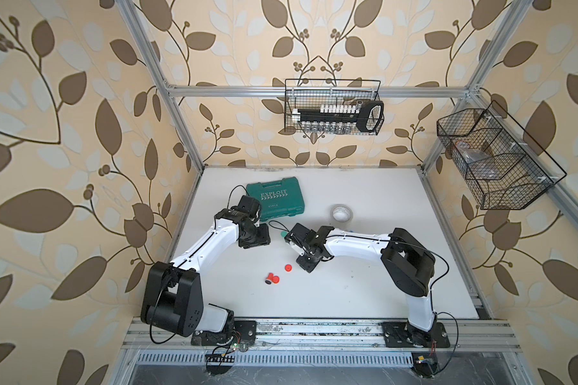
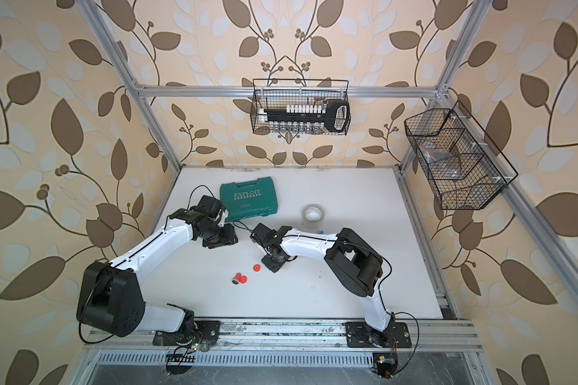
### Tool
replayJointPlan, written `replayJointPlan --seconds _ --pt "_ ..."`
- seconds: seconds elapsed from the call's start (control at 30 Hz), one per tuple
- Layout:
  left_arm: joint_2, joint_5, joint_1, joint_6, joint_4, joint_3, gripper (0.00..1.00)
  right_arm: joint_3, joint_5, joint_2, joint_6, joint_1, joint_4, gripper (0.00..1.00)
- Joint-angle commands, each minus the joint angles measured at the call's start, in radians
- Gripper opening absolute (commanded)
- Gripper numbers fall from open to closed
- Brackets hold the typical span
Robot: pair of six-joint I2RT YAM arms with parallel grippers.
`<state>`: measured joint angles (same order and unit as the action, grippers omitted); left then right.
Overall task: Close the stamp cap
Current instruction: Pick up the stamp from the center of the board.
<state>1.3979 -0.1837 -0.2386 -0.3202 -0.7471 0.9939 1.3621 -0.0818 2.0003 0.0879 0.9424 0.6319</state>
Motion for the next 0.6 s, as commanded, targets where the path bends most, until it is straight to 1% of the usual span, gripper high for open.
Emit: replayJointPlan --seconds 0.0,0.33,0.43,0.57 --pt "-0.012 -0.019 0.001 0.01 -0.006 0.017 0.53 0.003 0.006 0.025 0.001 0.005 0.0 0.22" --pt "-0.011 -0.036 0.001 0.014 -0.003 0.017 0.53 0.012 0.014 0.037 0.003 0.005 -0.004 0.22" --pt "-0.01 -0.037 0.001 0.014 -0.004 0.017 0.53 0.012 0.016 0.038 0.002 0.006 -0.004 0.21" --pt "-0.011 -0.051 0.001 0.017 -0.001 0.018 0.53 0.015 0.011 0.032 0.001 0.005 -0.003 0.15"
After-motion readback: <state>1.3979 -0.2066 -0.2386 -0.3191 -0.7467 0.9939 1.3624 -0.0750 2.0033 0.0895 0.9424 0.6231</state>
